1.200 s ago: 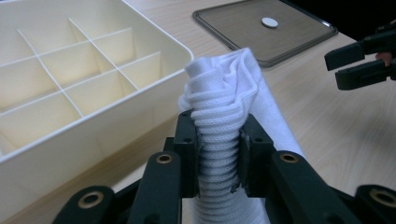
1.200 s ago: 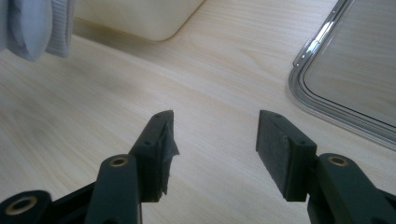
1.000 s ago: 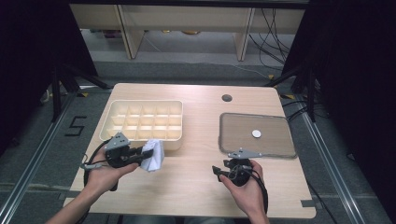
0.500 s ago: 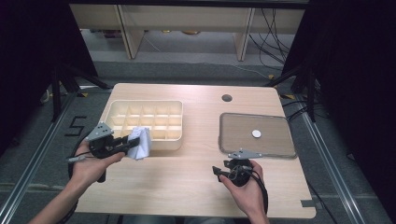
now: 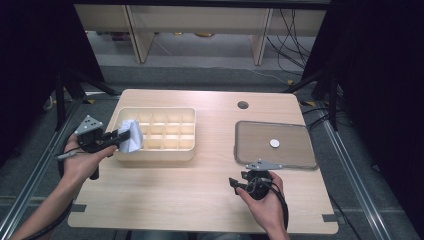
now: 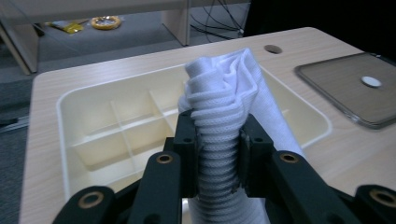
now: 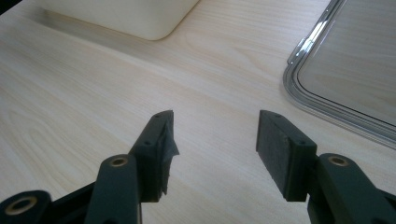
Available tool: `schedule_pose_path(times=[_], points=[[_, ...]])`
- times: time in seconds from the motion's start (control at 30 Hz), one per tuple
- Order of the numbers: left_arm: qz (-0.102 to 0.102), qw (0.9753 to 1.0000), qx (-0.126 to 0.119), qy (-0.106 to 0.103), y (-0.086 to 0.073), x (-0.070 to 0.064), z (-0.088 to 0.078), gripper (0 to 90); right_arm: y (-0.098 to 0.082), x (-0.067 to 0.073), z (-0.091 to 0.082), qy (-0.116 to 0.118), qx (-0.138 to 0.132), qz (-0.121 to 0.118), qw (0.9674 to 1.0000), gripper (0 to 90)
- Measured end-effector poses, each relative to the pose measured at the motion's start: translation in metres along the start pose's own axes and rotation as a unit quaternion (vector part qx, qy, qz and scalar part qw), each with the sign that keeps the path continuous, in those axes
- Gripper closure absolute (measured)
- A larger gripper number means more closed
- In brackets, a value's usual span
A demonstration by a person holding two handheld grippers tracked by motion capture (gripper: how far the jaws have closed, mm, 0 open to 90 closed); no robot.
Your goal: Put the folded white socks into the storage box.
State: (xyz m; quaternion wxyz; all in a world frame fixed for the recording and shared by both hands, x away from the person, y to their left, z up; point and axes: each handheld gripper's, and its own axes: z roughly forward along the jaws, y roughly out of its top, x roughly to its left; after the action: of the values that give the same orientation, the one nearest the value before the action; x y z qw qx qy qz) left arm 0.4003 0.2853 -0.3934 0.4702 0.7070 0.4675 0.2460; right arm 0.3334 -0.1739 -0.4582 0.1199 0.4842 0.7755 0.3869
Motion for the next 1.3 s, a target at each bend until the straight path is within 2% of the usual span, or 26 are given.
schedule_pose_path(times=[0.03, 0.07, 0.17, 0.27, 0.37, 0.43, 0.53, 0.6, 0.67, 0.7, 0.8, 0.83, 0.9, 0.93, 0.97, 1.03, 1.13, 1.2, 1.23, 1.3], points=[[-0.001, 1.0000, 0.002, 0.009, 0.000, 0.005, 0.002, 72.3, 0.000, 0.000, 0.000, 0.001, 0.001, 0.002, 1.0000, 47.2], [0.000, 0.9999, 0.004, 0.014, 0.000, 0.008, 0.003, 72.3, 0.000, -0.002, 0.001, 0.001, -0.003, -0.011, 0.9999, 47.2], [0.000, 0.9994, 0.017, 0.029, -0.001, 0.018, 0.009, 72.2, 0.000, -0.001, 0.000, 0.000, -0.002, -0.003, 1.0000, 47.2], [0.004, 0.9987, 0.028, 0.043, -0.004, 0.026, 0.015, 72.2, 0.000, -0.001, -0.001, -0.003, -0.005, -0.008, 1.0000, 47.2], [0.000, 0.9973, 0.045, 0.058, -0.008, 0.036, 0.022, 72.2, 0.000, -0.002, -0.001, -0.002, -0.004, -0.008, 1.0000, 47.2], [0.005, 0.9958, 0.057, 0.071, -0.010, 0.042, 0.027, 72.2, 0.000, -0.002, -0.001, -0.002, -0.005, -0.007, 1.0000, 47.2], [0.005, 0.9945, 0.068, 0.079, -0.011, 0.049, 0.034, 72.2, 0.000, -0.001, -0.001, -0.004, -0.006, -0.008, 0.9999, 47.2], [0.014, 0.9933, 0.078, 0.084, -0.012, 0.052, 0.038, 72.2, 0.000, -0.001, -0.001, -0.003, -0.006, -0.007, 1.0000, 47.2], [0.015, 0.9925, 0.084, 0.087, -0.013, 0.054, 0.042, 72.2, 0.000, -0.001, -0.001, -0.003, -0.005, -0.010, 0.9999, 47.2], [0.015, 0.9921, 0.088, 0.087, -0.014, 0.055, 0.043, 72.2, -0.001, -0.002, 0.001, -0.001, -0.014, -0.017, 0.9998, 47.2], [0.019, 0.9912, 0.097, 0.088, -0.014, 0.056, 0.045, 72.1, 0.000, 0.000, 0.000, 0.005, -0.009, -0.002, 0.9999, 47.2], [0.022, 0.9909, 0.100, 0.088, -0.014, 0.055, 0.046, 72.2, 0.000, -0.001, 0.001, 0.004, -0.011, -0.012, 0.9999, 47.2], [0.029, 0.9895, 0.112, 0.087, -0.016, 0.054, 0.047, 72.1, 0.000, 0.000, 0.000, 0.002, -0.008, -0.003, 1.0000, 47.2], [0.029, 0.9892, 0.113, 0.089, -0.017, 0.053, 0.047, 72.1, -0.001, -0.001, 0.001, -0.001, -0.016, -0.010, 0.9998, 47.2], [0.033, 0.9882, 0.118, 0.092, -0.017, 0.053, 0.048, 72.1, -0.001, 0.000, 0.000, 0.000, -0.008, -0.004, 1.0000, 47.2], [0.036, 0.9869, 0.125, 0.096, -0.019, 0.054, 0.049, 72.1, 0.000, -0.001, -0.001, -0.006, -0.006, -0.012, 0.9999, 47.2], [0.033, 0.9860, 0.131, 0.099, -0.021, 0.055, 0.050, 72.0, 0.000, -0.002, -0.002, -0.007, -0.006, -0.013, 0.9999, 47.2], [0.037, 0.9851, 0.137, 0.098, -0.022, 0.055, 0.050, 71.9, 0.000, -0.001, -0.001, -0.002, -0.005, -0.009, 0.9999, 47.2], [0.038, 0.9846, 0.140, 0.098, -0.022, 0.056, 0.051, 71.9, 0.000, -0.001, -0.002, -0.007, -0.006, -0.011, 0.9999, 47.2], [0.042, 0.9837, 0.146, 0.097, -0.023, 0.056, 0.052, 71.8, 0.000, -0.001, 0.000, 0.001, -0.007, -0.007, 1.0000, 47.2]])
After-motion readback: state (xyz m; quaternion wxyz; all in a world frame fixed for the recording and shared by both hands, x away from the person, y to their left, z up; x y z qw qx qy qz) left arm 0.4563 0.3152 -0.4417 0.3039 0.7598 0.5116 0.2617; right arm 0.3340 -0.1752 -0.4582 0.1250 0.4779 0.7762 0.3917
